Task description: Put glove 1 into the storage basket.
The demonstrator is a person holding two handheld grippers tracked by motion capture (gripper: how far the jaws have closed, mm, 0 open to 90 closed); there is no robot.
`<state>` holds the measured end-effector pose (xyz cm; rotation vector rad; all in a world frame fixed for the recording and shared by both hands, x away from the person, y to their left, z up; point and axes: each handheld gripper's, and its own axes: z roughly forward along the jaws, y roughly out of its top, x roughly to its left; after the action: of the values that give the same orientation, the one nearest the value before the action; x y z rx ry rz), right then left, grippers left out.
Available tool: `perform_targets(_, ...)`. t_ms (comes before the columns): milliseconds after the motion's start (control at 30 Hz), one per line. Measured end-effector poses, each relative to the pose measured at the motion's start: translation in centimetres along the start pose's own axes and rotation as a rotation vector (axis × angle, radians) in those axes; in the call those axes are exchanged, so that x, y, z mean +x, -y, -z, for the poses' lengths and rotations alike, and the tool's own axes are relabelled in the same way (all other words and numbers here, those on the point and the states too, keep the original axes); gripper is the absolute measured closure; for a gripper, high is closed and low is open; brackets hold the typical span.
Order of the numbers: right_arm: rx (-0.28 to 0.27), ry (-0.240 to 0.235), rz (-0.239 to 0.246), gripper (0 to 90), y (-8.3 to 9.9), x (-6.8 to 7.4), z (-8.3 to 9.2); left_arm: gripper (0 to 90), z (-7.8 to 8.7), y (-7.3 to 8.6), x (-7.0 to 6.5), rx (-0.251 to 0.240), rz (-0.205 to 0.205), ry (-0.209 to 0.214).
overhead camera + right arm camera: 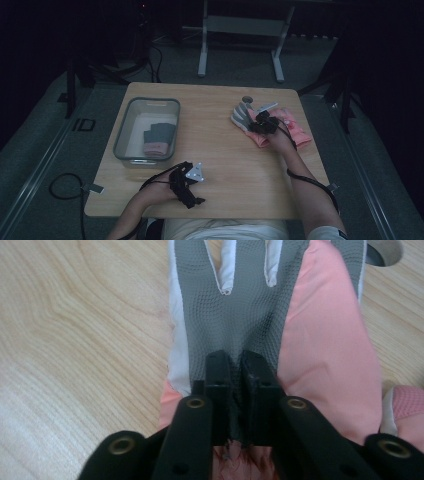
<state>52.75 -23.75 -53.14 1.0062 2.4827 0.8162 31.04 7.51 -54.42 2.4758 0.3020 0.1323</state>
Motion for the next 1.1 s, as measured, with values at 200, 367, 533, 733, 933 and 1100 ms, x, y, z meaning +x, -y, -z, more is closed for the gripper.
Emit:
perform_targets(200,-0.047,0.035,-0.130,87.8,-0.3,0.2,1.2,3.1,0.1,-0.1,0.0,-0.003,-0.013,-0.001)
perform_targets(367,-0.160,0.067,-0.217,88.3,-1.5,1.5,4.6,3.5,0.1,-0.3,-0.1,-0.008,-0.016,0.002)
perform_targets(533,-0.224,0.127,-0.274,88.3,-3.2,4.1,8.2,3.5,0.2,-0.3,-0.1,-0.004,-0.021,-0.002)
perform_targets(733,-0.254,0.191,-0.326,88.3,-3.7,7.6,10.3,3.6,0.1,-0.5,-0.2,-0.004,-0.031,-0.019)
perform_targets(933,-0.226,0.209,-0.404,88.4,-2.9,11.2,10.4,3.5,0.3,-0.8,-0.4,-0.009,-0.049,-0.021)
perform_targets(1100,-0.167,0.254,-0.411,88.5,-1.8,13.1,8.4,3.5,0.4,-1.1,-0.6,-0.017,-0.054,-0.022)
